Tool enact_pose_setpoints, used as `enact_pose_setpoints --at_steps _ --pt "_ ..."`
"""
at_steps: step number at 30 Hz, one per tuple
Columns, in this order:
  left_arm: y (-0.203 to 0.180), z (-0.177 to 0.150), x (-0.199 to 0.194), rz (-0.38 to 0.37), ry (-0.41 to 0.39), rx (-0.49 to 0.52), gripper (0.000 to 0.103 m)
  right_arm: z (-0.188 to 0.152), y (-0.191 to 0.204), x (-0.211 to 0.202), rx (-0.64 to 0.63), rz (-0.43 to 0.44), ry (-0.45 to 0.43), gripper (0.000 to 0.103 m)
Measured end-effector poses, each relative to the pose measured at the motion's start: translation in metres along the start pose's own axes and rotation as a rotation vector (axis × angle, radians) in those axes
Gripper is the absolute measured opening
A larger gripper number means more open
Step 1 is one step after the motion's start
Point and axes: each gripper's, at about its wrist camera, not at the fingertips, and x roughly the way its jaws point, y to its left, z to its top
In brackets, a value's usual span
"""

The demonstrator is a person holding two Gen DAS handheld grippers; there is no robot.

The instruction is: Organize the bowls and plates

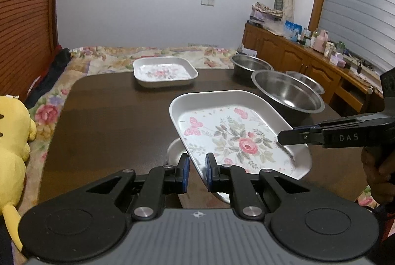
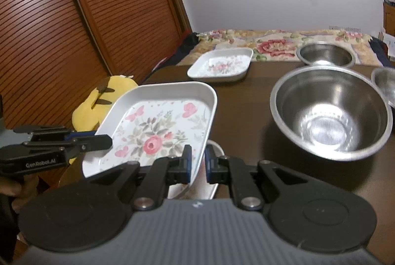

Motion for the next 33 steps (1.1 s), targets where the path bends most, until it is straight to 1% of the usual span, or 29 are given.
enact_pose_setpoints --at_steps 6,13,21,25,33 --pt "0.003 -0.007 0.002 -0.007 0.013 -0.018 0.015 -0.014 -0.005 0.001 0.026 -0.006 0.018 0.013" --pt "0.003 -0.015 0.003 0.005 0.025 -0.027 0.015 -0.03 -0.001 0.0 0.033 -0.012 0.014 0.013" --pt "0.003 -0.02 0.009 0.012 0.038 -0.019 0.015 -0.046 0.004 0.0 0.028 -0.036 -0.041 0.013" --pt "0.005 -0.02 0.013 0.02 0.04 -0.02 0.015 -0.048 0.003 -0.002 0.036 -0.044 -0.05 0.013" --pt "0.006 -0.024 0.013 0.013 0.02 -0.036 0.015 -0.052 0.006 -0.001 0.033 -0.049 -0.073 0.015"
